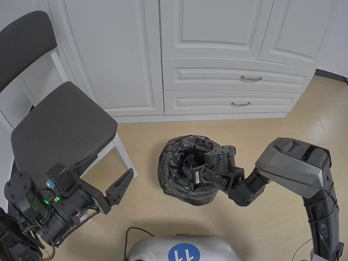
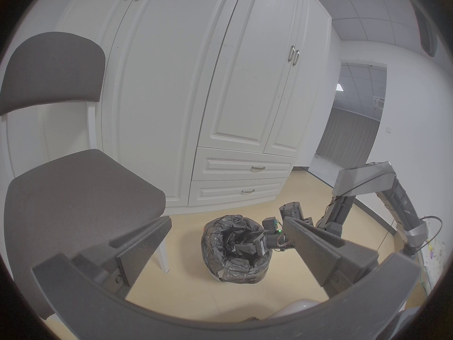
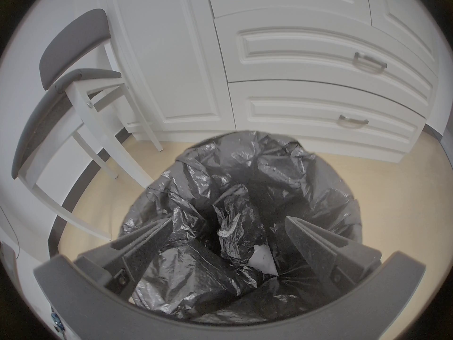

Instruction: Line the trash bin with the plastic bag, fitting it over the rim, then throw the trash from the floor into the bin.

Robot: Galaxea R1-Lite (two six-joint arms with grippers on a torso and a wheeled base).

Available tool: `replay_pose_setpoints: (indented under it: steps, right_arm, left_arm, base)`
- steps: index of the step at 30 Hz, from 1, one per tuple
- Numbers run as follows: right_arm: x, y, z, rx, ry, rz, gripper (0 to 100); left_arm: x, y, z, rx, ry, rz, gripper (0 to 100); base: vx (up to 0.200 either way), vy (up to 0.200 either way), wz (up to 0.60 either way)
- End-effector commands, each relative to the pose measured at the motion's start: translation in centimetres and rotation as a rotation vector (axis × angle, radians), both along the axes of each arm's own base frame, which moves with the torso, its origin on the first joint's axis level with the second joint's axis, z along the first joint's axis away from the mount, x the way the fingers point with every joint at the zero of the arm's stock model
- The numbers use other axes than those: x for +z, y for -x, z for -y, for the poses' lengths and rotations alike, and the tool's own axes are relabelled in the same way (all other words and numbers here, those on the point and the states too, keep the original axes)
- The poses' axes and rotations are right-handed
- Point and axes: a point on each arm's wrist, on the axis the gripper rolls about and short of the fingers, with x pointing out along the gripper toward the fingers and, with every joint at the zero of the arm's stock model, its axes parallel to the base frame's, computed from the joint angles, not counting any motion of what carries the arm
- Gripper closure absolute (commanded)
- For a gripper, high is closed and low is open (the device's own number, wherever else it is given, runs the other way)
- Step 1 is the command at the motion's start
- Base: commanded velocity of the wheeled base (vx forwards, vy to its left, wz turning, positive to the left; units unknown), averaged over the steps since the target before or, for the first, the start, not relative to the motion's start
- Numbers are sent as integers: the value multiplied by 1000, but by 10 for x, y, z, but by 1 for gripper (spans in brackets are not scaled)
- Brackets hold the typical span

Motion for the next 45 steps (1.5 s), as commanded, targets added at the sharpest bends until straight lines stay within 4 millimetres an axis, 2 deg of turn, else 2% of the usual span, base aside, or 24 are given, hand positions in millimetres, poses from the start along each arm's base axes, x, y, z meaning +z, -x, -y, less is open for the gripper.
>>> replay_pose_setpoints:
  steps: [1,11,18,20,24,26,33,34,35,37,39,40,41,42,43,45]
  right_arm:
    - [31,11,5,8,-7,37,0]
    - [64,34,29,15,42,99,0]
    - [87,54,59,-21,40,160,0]
    - [92,66,79,-54,37,161,0]
    - [87,85,105,-102,39,170,0]
    - [89,92,112,-114,23,206,0]
    - [81,121,127,-179,10,256,0]
    - [81,121,127,-179,10,256,0]
    - [74,130,132,-198,27,225,0]
    - [75,138,137,-211,30,210,0]
    - [91,153,143,-247,-21,236,0]
    - [91,153,143,-247,-21,236,0]
    - [108,166,147,-292,-103,279,0]
    - [108,166,147,-292,-103,279,0]
    - [133,178,153,-326,-180,368,0]
    - [135,179,154,-326,-185,376,0]
  left_arm:
    - [-1,0,0,0,-2,-3,0]
    - [1,1,-1,5,-39,30,0]
    - [9,3,-11,44,-71,91,0]
    - [12,2,-15,71,-90,117,0]
    - [12,3,-21,98,-144,141,0]
    - [14,3,-24,114,-151,158,0]
    - [23,8,-35,161,-143,208,0]
    - [23,8,-35,161,-143,208,0]
    - [24,10,-37,175,-155,219,0]
    - [28,10,-42,204,-165,245,0]
    - [31,12,-50,251,-181,269,0]
    - [31,12,-50,251,-181,269,0]
    - [36,14,-57,291,-181,296,0]
    - [36,14,-57,291,-181,296,0]
    - [46,17,-64,340,-160,344,0]
    - [47,17,-65,345,-158,348,0]
  base:
    - [0,0,0]
    - [0,0,0]
    - [0,0,0]
    - [0,0,0]
    - [0,0,0]
    - [0,0,0]
    - [0,0,0]
    - [0,0,0]
    - [0,0,0]
    - [0,0,0]
    - [0,0,0]
    - [0,0,0]
    - [0,0,0]
    - [0,0,0]
    - [0,0,0]
    - [0,0,0]
